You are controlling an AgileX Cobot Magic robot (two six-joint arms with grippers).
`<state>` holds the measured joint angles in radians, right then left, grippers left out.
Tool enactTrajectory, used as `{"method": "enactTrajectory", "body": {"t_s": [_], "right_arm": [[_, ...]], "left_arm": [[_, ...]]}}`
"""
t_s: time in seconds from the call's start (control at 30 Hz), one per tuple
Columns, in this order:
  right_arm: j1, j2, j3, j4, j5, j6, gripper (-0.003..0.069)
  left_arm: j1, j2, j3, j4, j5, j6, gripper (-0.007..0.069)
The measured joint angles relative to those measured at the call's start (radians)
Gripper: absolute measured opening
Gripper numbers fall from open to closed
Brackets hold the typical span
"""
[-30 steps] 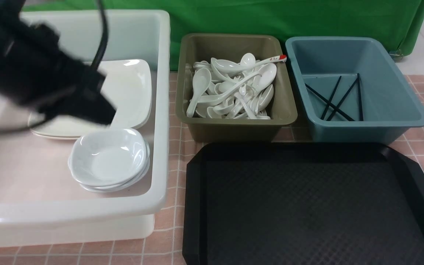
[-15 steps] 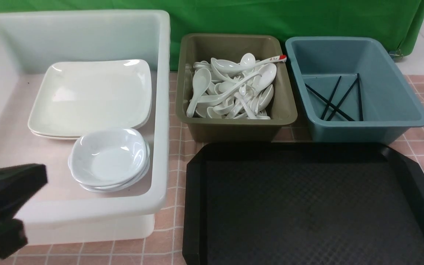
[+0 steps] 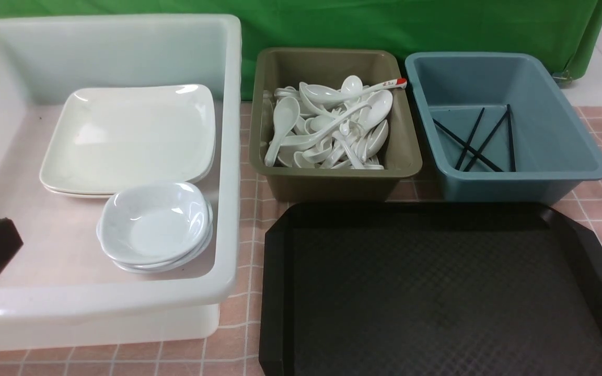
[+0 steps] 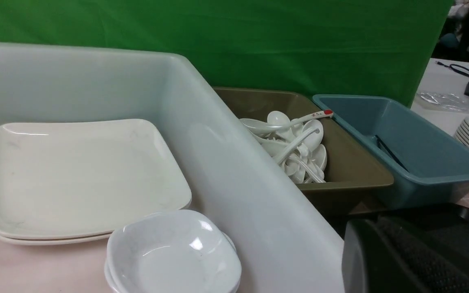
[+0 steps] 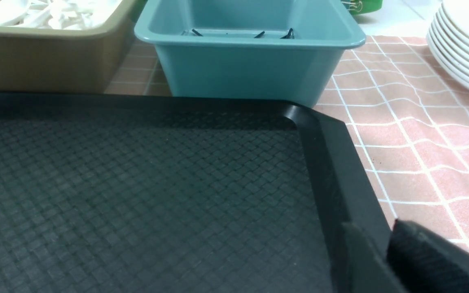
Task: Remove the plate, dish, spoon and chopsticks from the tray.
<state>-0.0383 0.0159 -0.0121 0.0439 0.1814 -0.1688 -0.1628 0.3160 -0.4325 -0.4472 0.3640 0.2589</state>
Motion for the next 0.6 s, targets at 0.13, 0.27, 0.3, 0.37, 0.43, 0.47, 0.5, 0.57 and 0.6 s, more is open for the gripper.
{"method": "enactTrajectory", "body": {"t_s": [0.13, 0.27, 0.3, 0.37, 0.43, 0.47, 0.5, 0.57, 0.6], "right_arm": [[0.000, 0.000, 0.000, 0.000, 0.000, 0.000, 0.0196], [0.000, 0.000, 0.000, 0.000, 0.000, 0.000, 0.0201], [0.000, 0.000, 0.000, 0.000, 0.000, 0.000, 0.0204], [0.000, 0.000, 0.000, 0.000, 0.000, 0.000, 0.0207], [0.000, 0.000, 0.000, 0.000, 0.000, 0.000, 0.0213], [0.000, 0.000, 0.000, 0.000, 0.000, 0.000, 0.0216], [0.000, 0.000, 0.000, 0.000, 0.000, 0.000, 0.0217], [0.000, 0.000, 0.000, 0.000, 0.000, 0.000, 0.0222], [0.000, 0.000, 0.000, 0.000, 0.000, 0.000, 0.0225]], "left_arm": [[0.000, 0.000, 0.000, 0.079, -0.001, 0.007, -0.0001], [0.000, 0.008, 0.002, 0.166, -0.005, 0.018, -0.0001], [0.000, 0.016, 0.011, 0.170, -0.020, 0.018, -0.0001], [0.000, 0.031, 0.031, 0.175, -0.050, 0.000, -0.0001], [0.000, 0.039, 0.069, 0.183, -0.098, -0.035, -0.0001], [0.000, 0.035, 0.096, 0.200, -0.122, -0.061, -0.0001], [0.000, 0.025, 0.125, 0.230, -0.143, -0.078, 0.0000], [0.000, -0.005, 0.173, 0.306, -0.166, -0.098, 0.0000], [0.005, -0.038, 0.208, 0.368, -0.163, -0.120, 0.0000]]}}
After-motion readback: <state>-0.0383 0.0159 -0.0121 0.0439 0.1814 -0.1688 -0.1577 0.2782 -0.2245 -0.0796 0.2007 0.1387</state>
